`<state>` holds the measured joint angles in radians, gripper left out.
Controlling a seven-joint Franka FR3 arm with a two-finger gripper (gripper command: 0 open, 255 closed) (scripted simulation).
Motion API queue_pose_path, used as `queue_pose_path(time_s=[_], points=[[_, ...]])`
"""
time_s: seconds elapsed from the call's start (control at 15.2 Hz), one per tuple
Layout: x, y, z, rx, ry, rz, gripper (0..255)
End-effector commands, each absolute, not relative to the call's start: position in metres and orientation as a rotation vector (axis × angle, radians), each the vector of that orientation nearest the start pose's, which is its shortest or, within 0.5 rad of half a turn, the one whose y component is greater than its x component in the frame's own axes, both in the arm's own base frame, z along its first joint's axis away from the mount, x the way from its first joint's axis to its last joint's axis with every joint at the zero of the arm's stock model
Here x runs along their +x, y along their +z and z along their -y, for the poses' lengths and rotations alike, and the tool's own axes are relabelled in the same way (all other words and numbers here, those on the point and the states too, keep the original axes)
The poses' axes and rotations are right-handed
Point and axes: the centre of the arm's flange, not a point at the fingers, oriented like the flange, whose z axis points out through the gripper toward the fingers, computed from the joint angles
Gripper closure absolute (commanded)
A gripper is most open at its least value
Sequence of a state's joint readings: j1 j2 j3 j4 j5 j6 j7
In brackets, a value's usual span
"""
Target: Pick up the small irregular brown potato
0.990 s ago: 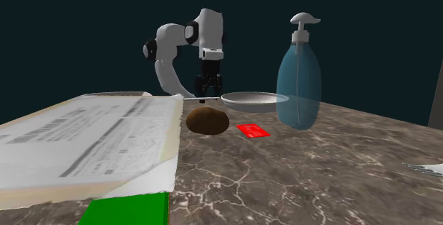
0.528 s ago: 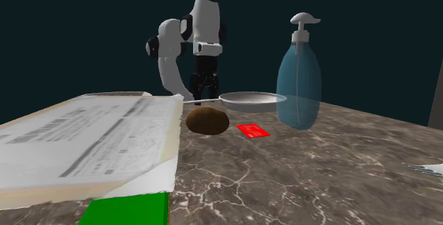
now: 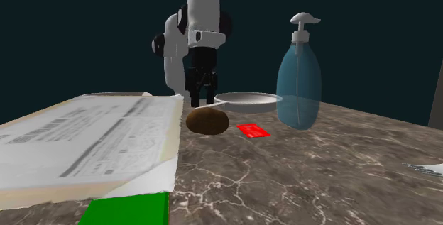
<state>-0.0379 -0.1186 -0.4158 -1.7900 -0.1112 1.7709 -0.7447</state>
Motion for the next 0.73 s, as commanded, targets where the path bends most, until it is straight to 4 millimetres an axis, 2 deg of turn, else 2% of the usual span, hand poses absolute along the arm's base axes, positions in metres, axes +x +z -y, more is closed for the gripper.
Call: queue_pose_path(time_s=[0.0, 0.53, 0.66], points=[[0.488, 0.604, 0.27, -3.21, -0.082, 0.542, 0], [0.555, 0.626, 0.335, -3.223, -0.153, 0.7, 0], [0.555, 0.616, 0.335, -3.223, -0.153, 0.7, 0]])
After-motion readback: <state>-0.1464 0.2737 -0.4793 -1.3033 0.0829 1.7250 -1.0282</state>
